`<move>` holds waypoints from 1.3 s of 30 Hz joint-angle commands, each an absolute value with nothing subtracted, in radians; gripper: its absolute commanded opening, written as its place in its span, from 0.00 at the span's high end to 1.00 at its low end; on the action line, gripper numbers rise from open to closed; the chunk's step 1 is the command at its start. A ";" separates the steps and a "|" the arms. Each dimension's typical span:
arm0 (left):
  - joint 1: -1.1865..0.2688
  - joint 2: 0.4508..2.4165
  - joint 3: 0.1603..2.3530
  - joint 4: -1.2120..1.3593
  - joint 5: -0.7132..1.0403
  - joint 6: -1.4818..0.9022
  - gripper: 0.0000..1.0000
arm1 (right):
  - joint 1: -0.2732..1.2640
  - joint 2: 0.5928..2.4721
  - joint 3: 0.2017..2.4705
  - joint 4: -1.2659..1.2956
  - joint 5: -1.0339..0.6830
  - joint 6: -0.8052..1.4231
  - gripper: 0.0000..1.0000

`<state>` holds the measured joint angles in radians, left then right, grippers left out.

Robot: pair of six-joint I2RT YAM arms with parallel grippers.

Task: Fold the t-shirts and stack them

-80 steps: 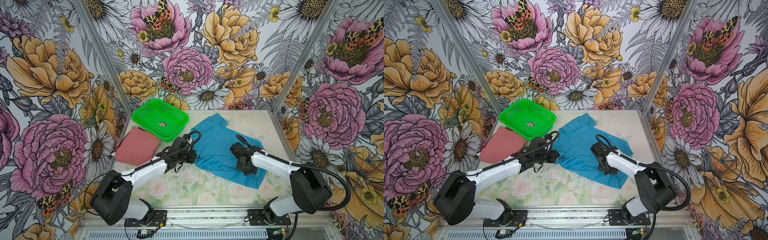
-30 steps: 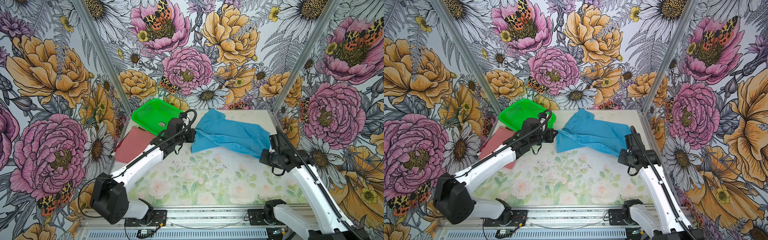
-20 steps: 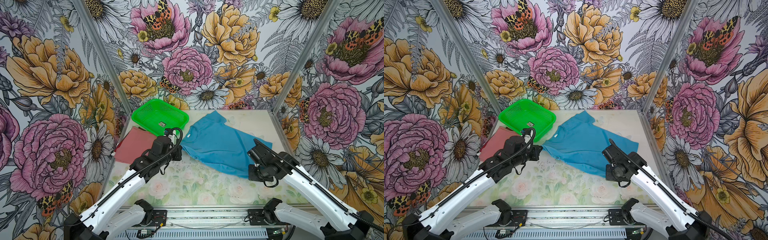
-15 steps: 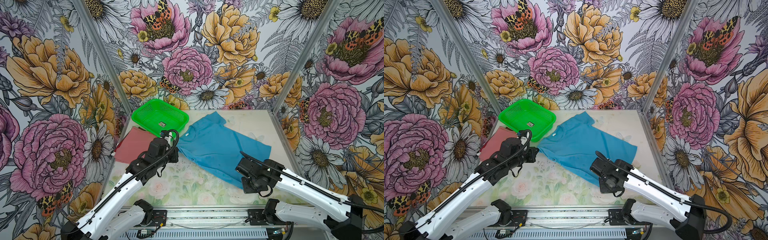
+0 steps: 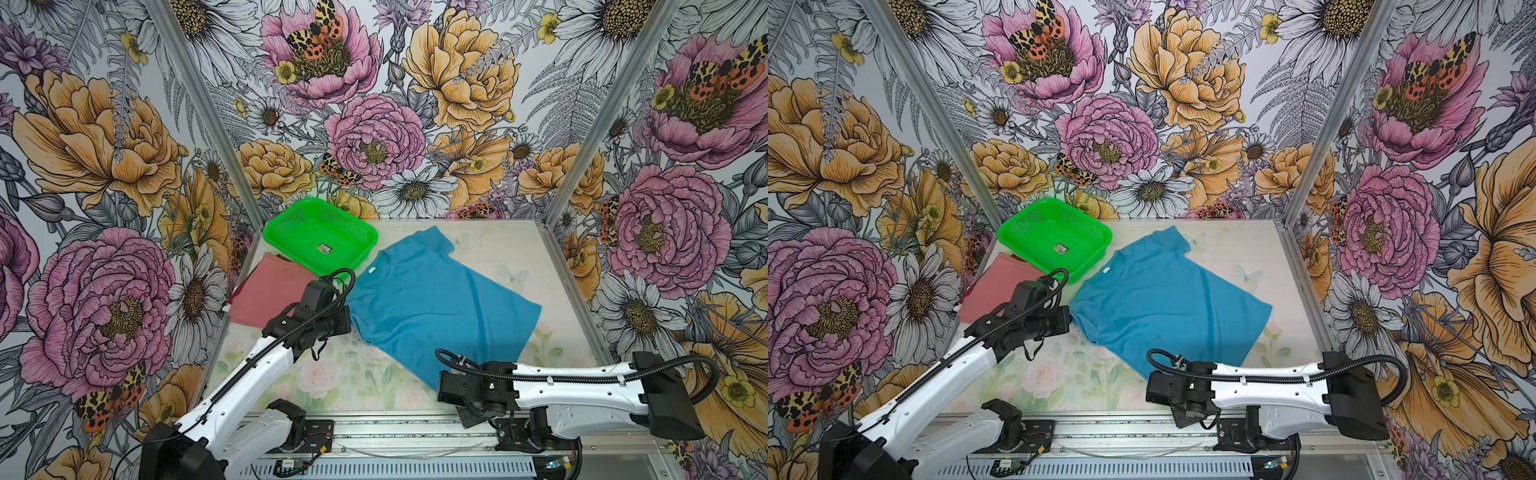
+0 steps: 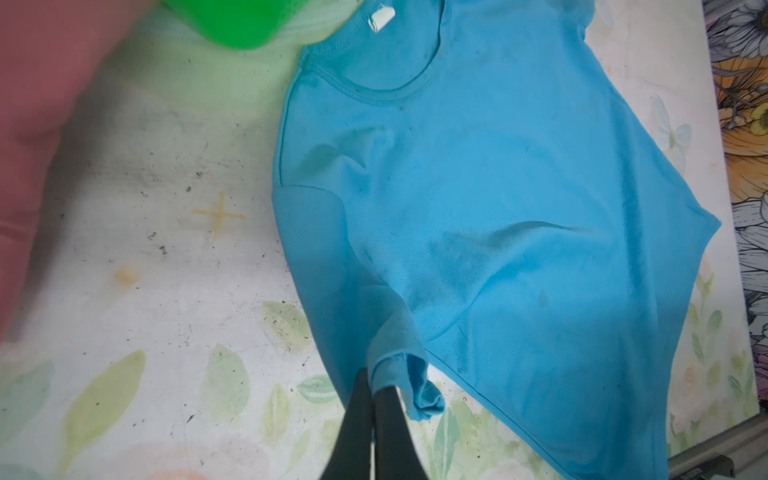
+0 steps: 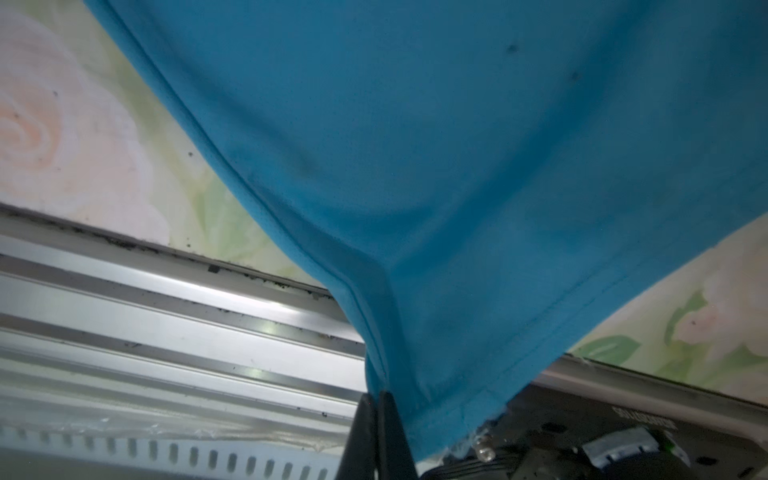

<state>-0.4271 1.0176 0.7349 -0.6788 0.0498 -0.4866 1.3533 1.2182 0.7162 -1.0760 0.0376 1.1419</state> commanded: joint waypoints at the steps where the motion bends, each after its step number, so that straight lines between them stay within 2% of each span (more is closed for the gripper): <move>1: -0.426 1.003 0.694 -0.632 0.054 -0.550 1.00 | 1.331 1.161 0.691 -1.046 0.105 1.236 1.00; 5: -0.401 1.077 0.769 -0.614 0.039 -0.481 1.00 | 1.258 1.062 0.644 -1.049 0.135 1.295 1.00; 13: -0.417 1.416 1.103 -0.590 0.070 -0.369 1.00 | 1.025 0.924 0.611 -1.063 0.247 1.329 1.00; 27: -0.441 1.894 1.524 -0.586 0.039 -0.291 1.00 | 0.719 1.065 0.676 -1.047 0.494 1.318 1.00; 39: -0.446 2.045 1.665 -0.586 0.050 -0.246 1.00 | 0.564 1.115 0.639 -0.908 0.428 1.143 1.00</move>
